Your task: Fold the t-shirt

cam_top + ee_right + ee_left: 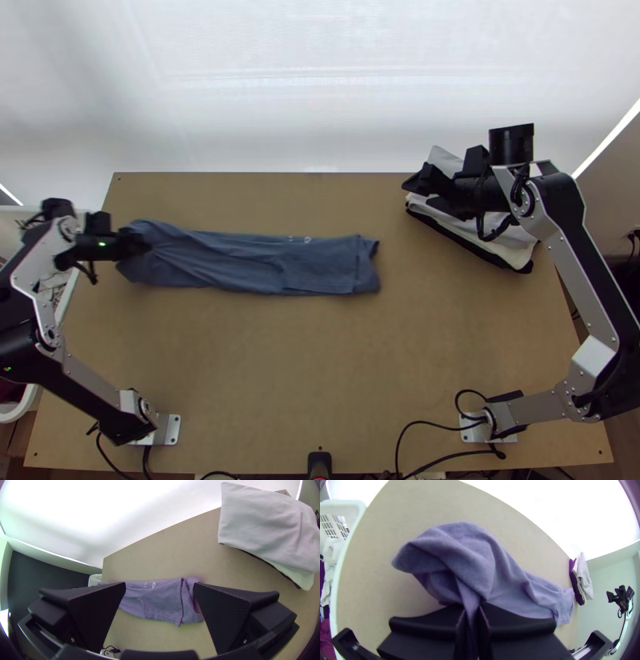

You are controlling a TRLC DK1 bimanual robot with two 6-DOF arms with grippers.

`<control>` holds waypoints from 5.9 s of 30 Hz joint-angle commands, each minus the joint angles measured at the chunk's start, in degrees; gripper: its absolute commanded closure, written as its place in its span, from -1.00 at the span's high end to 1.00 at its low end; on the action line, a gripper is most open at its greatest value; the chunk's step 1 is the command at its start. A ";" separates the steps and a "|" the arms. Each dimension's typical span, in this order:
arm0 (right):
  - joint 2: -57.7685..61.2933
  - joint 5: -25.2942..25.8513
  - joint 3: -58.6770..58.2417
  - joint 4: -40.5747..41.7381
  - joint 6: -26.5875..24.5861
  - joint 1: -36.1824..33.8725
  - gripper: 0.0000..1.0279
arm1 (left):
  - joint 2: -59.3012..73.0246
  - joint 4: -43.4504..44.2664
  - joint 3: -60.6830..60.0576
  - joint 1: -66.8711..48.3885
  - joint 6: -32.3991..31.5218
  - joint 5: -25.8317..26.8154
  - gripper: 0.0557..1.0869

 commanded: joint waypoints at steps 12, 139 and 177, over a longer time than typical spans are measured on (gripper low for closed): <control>-0.11 -0.49 -0.27 -0.21 0.64 -0.56 0.85 | -11.17 -10.78 10.87 -12.57 -7.46 0.06 -0.92; 26.78 0.04 -13.98 23.26 -1.91 15.35 0.92 | 4.73 -10.95 42.95 -49.39 -26.70 -9.52 0.92; 19.40 -6.20 9.48 16.40 2.92 7.44 -0.94 | 3.06 -11.39 43.04 -46.67 -26.97 -9.52 0.92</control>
